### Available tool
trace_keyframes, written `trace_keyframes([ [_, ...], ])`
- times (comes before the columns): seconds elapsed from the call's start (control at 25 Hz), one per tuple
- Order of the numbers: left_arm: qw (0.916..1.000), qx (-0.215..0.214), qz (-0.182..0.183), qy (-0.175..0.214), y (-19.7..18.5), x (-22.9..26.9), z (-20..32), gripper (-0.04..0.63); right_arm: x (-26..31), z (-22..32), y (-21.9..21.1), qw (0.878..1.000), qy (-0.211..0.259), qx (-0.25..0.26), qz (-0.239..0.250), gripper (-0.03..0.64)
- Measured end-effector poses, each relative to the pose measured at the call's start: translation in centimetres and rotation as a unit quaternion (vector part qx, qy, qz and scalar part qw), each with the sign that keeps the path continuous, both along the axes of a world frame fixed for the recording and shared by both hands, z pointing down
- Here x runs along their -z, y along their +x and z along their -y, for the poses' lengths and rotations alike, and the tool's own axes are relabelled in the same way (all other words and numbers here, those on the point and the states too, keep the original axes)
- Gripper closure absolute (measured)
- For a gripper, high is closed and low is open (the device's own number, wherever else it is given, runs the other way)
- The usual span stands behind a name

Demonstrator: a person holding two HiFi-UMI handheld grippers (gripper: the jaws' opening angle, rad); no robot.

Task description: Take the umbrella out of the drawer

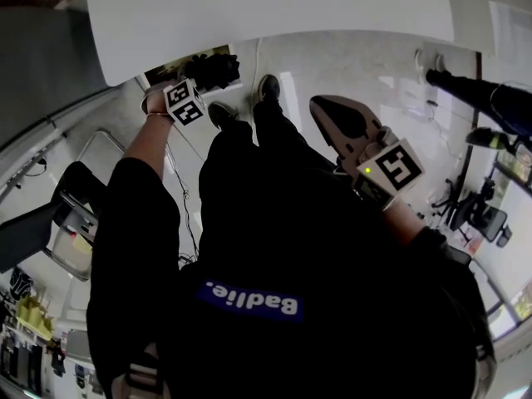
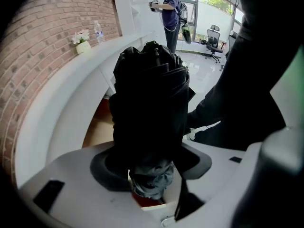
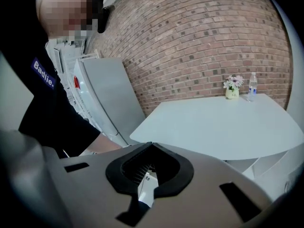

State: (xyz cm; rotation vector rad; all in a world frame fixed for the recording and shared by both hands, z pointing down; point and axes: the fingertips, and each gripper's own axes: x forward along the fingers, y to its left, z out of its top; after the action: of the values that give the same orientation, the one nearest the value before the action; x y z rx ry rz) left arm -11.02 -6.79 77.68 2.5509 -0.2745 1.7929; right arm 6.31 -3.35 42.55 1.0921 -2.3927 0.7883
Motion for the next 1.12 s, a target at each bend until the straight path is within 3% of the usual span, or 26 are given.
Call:
trace_keyframes([
  [0.32, 0.9950, 0.078, -0.055, 0.029, -1.1, 7.0, -1.1, 0.344, 4.1, 1.0, -2.0, 0.998, 0.060, 0.031, 0.014, 0.591],
  [0.52, 0.9873, 0.120, -0.098, 0.035, -0.4, 11.7, -2.4, 0.344, 6.4, 1.8, -2.7, 0.994, 0.092, 0.042, 0.027, 0.591],
  [0.84, 0.9665, 0.181, -0.173, 0.059, 1.1, 19.8, -3.6, 0.344, 9.2, 2.3, -3.1, 0.988, 0.134, 0.054, 0.047, 0.591],
  [1.12, 0.9398, 0.229, -0.236, 0.090, 2.4, 26.9, -3.0, 0.344, 10.9, 2.7, -3.9, 0.983, 0.159, 0.067, 0.064, 0.591],
])
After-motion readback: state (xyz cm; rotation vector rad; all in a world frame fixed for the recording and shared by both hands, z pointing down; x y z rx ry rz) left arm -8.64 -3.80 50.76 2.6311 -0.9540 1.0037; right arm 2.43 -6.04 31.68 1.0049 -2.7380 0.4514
